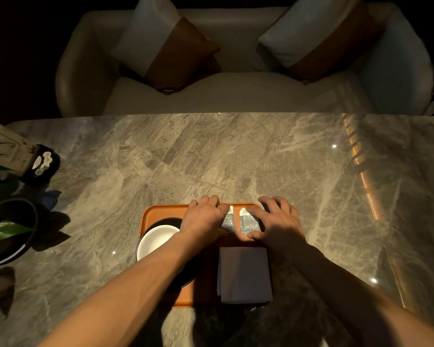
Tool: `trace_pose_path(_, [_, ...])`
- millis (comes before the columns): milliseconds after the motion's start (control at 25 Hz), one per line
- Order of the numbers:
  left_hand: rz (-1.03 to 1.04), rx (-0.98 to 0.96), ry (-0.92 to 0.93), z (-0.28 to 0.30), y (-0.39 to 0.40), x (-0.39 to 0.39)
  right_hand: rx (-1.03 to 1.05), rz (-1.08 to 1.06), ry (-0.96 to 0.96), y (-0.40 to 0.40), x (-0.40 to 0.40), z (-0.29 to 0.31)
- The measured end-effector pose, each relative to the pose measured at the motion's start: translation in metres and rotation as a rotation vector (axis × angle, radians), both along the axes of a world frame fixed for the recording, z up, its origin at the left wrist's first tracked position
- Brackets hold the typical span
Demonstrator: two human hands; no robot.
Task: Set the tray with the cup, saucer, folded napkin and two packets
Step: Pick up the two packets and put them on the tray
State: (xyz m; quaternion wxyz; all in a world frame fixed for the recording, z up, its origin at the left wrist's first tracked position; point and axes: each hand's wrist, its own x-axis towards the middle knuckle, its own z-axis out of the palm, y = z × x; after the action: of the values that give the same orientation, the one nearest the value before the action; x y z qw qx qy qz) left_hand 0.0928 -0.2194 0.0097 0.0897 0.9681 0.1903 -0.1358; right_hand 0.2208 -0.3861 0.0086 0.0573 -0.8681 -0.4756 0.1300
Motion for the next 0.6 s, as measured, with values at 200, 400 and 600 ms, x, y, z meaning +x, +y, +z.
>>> trace_pose_path(200, [-0.015,-0.03,-0.014,-0.0011,0.0002,0.0006,0.017,-0.023,0.003,-0.001,-0.0012,0.0023])
trace_pose_path(400, [-0.032,-0.04,-0.032,-0.0016,-0.0016,0.0034,0.043,-0.054,-0.001,-0.001,-0.0034,0.0039])
trace_pose_path(600, [-0.022,-0.066,-0.049,-0.0012,-0.0029,0.0047,0.045,-0.052,-0.002,-0.0016,-0.0027,0.0046])
